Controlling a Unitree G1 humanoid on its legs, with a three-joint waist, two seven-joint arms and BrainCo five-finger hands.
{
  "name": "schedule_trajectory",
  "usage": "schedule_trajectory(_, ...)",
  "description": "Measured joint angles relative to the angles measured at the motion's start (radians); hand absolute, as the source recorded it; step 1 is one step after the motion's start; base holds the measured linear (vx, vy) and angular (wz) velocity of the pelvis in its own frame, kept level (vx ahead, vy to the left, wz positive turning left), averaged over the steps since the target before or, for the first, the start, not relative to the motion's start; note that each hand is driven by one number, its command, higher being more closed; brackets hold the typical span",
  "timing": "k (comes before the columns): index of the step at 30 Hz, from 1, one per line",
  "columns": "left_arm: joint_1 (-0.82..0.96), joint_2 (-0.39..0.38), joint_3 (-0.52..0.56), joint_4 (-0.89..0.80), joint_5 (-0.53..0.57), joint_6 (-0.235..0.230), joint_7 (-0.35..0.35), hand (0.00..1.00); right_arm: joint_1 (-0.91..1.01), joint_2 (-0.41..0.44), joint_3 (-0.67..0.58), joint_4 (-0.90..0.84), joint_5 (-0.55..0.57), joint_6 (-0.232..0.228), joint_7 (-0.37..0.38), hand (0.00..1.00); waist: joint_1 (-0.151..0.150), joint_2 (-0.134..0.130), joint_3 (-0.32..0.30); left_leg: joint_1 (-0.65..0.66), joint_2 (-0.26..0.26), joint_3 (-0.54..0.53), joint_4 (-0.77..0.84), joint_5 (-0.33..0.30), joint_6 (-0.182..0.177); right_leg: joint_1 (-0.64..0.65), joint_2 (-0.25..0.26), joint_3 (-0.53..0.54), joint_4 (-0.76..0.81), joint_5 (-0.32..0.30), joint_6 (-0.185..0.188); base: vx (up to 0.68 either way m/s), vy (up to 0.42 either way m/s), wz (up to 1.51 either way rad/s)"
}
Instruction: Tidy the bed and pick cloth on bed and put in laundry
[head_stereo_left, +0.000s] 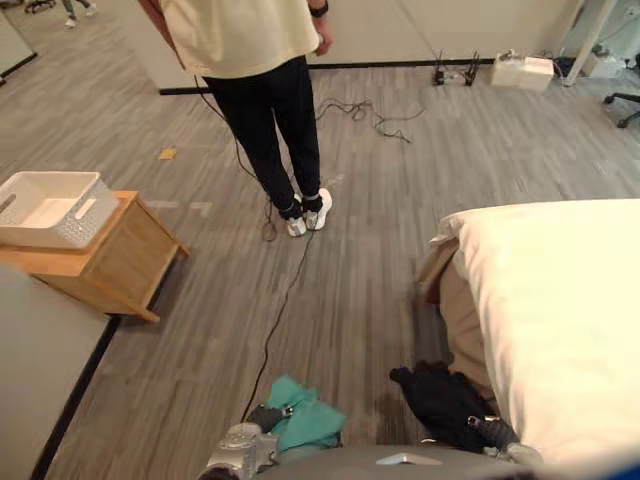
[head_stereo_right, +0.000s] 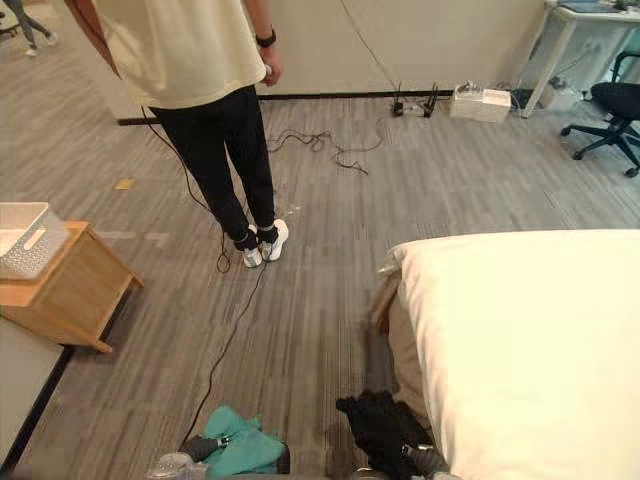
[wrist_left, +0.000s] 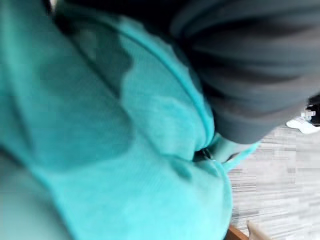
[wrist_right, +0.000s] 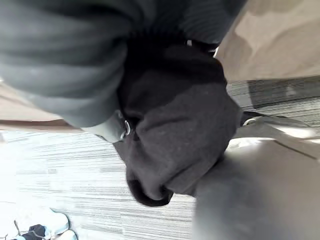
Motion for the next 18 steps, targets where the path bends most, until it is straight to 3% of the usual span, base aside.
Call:
schedule_trajectory(5,0.007,-0.004,0.11,0.004,-0.034,-0.051,-0.001,1.0,0.036,0.061,-0.011,0.003,0.046,-0.031,0.019,1.0,0.009,-0.054,0.011,-0.009,-0.006,-0.018,0.005,0.018,0.002,0.006,0.008,0.029,0.04,0.0,0.0,0.09,-0.016,0.58)
schedule_trajectory(10,0.038,-0.039,0.217,-0.027,-0.079,-0.084,-0.007,1.0,0.047,0.081,0.042,-0.034,0.097,-0.02,0.047,1.0,0.033,-0.055,0.01,-0.001,-0.01,0.008,0.0,0.024,0.012,0.013,0.006,0.071,0.075,0.003,-0.005,-0.03,0.021,0.24)
schedule_trajectory(12,0.048,-0.065,0.272,-0.03,-0.105,-0.092,-0.008,1.0,0.061,0.078,0.088,-0.058,0.087,-0.012,0.047,1.0,0.041,-0.041,0.006,-0.015,-0.006,0.054,0.011,-0.007,0.022,0.017,0.004,0.094,0.052,0.003,-0.005,-0.1,0.021,-0.1)
schedule_trajectory(14,0.054,-0.072,0.281,-0.064,-0.128,-0.105,-0.01,1.0,0.069,0.072,0.139,-0.1,0.057,-0.01,0.04,1.0,0.042,-0.052,0.011,-0.12,-0.008,0.068,0.175,-0.073,0.022,0.017,0.0,0.087,0.01,0.002,-0.005,-0.12,0.027,-0.02)
schedule_trajectory(16,0.049,-0.075,0.29,-0.079,-0.137,-0.114,-0.015,1.0,0.076,0.059,0.178,-0.119,0.059,-0.001,0.024,1.0,0.054,-0.042,0.026,-0.217,0.018,0.122,0.339,-0.152,0.021,0.018,-0.002,0.058,-0.024,-0.026,-0.008,-0.16,0.019,-0.01)
schedule_trajectory(18,0.051,-0.089,0.313,-0.088,-0.127,-0.121,-0.023,1.0,0.077,0.057,0.179,-0.137,0.08,0.0,0.006,1.0,0.053,-0.033,0.035,-0.22,0.038,0.171,0.364,-0.169,0.024,0.014,-0.007,0.042,-0.006,-0.034,-0.004,-0.15,0.021,0.19)
